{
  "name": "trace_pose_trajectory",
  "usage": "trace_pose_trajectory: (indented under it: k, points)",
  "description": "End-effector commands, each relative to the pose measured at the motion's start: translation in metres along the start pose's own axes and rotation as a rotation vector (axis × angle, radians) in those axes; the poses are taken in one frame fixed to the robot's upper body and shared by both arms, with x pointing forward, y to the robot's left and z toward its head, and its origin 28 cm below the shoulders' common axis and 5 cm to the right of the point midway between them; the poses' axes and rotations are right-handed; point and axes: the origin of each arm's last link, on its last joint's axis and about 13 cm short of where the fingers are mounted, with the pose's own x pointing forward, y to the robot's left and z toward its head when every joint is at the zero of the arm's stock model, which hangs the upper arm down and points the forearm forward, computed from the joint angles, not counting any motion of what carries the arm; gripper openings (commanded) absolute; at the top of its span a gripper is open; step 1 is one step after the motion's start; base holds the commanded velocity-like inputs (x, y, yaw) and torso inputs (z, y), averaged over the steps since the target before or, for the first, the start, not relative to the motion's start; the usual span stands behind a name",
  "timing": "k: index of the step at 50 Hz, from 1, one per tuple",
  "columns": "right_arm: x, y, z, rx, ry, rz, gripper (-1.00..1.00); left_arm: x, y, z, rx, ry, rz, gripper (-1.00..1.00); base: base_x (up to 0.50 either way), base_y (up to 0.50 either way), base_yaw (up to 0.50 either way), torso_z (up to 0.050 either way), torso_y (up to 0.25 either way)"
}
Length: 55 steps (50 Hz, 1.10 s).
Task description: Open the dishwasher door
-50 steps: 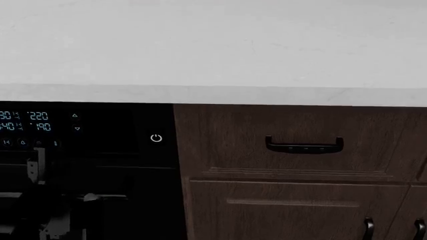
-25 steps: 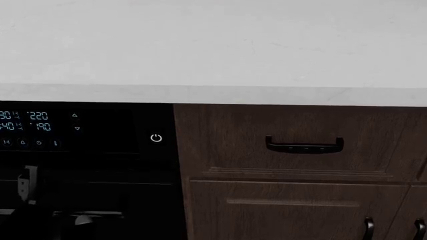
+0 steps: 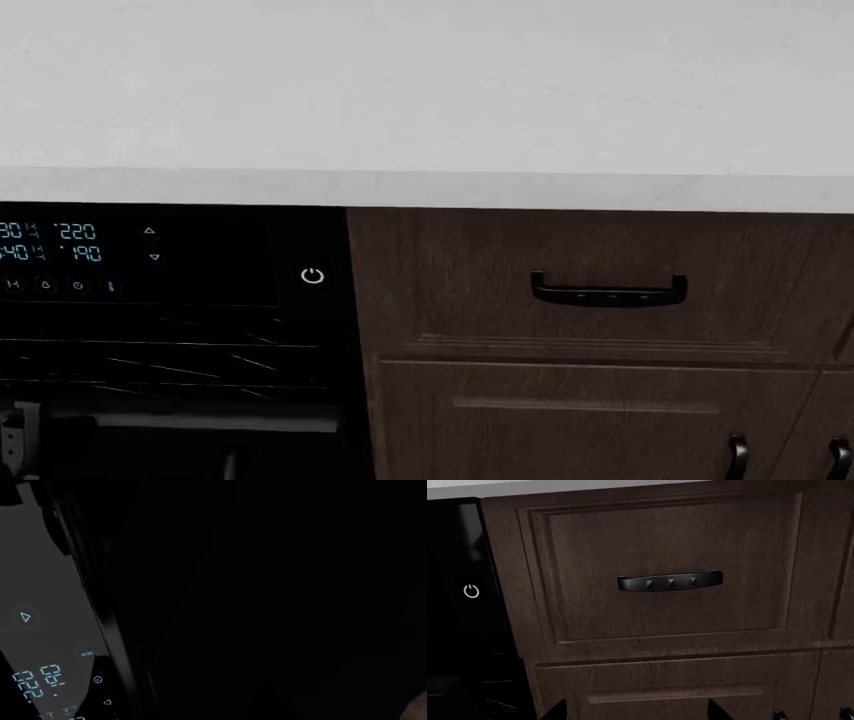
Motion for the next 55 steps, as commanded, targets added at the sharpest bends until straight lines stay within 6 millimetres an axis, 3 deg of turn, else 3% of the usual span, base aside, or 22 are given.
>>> trace_pose_trajectory:
  k: [1, 35, 55]
  points:
    - [0.0, 0.0, -0.001, 0.003, -0.001, 0.0, 1.0, -0.022, -0.025, 0.023, -0.149, -0.123, -0.055, -1.0, -0.01, 0.0, 0.0, 0.0, 0.0]
    - [0.001, 0.0, 0.0, 0.003, -0.002, 0.004, 1.0, -0.087, -0.071, 0.032, -0.189, -0.13, -0.08, -1.0, 0.0, 0.0, 0.0, 0.002, 0.002]
    - [0.004, 0.003, -0.003, -0.011, 0.009, 0.016, 1.0, -0.121, -0.112, 0.04, -0.234, -0.108, -0.074, -1.0, 0.0, 0.0, 0.0, 0.002, 0.001]
